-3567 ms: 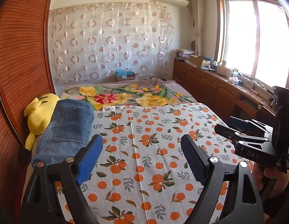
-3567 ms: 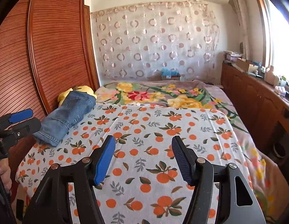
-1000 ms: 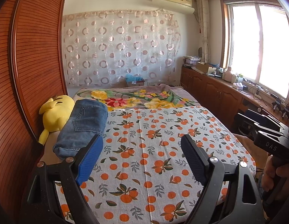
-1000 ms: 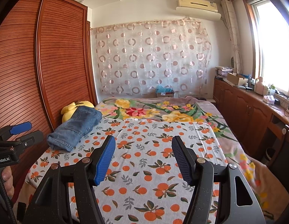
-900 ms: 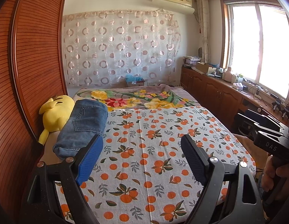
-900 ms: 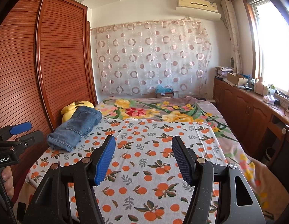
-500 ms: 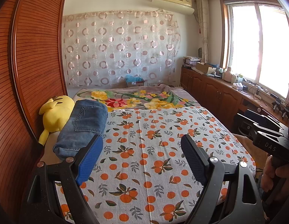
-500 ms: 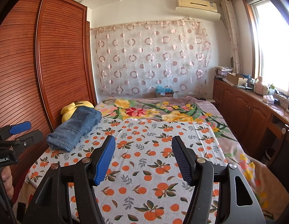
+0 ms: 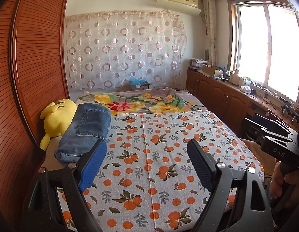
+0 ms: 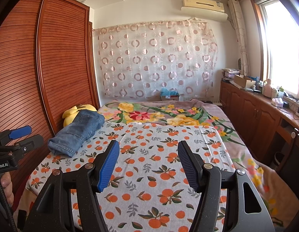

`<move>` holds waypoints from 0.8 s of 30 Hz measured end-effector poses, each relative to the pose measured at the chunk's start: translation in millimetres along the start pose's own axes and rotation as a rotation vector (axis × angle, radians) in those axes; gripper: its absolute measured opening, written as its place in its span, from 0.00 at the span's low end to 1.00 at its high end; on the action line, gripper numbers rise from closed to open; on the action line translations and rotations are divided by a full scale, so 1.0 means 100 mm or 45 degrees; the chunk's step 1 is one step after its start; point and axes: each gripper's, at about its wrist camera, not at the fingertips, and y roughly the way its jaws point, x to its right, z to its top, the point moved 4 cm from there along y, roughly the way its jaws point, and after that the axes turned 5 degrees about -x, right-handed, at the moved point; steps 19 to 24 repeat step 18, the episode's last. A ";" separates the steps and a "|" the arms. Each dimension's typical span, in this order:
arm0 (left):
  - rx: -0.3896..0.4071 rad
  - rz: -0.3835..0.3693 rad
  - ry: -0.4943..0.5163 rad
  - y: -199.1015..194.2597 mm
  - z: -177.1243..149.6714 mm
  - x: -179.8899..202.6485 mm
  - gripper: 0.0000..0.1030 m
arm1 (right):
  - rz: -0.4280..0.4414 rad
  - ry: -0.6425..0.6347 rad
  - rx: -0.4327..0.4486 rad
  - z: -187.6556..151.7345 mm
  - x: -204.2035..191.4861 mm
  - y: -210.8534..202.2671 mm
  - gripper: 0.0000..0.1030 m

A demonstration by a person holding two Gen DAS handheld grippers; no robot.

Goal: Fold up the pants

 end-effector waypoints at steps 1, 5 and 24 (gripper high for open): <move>-0.001 0.000 0.000 0.00 0.00 0.00 0.83 | -0.002 0.001 0.001 0.00 0.00 0.00 0.63; 0.001 0.001 0.000 0.00 0.00 0.00 0.83 | -0.006 0.006 -0.002 -0.02 -0.01 0.01 0.63; 0.001 0.001 0.000 -0.01 -0.01 0.02 0.83 | -0.007 0.011 -0.004 -0.04 -0.03 0.01 0.63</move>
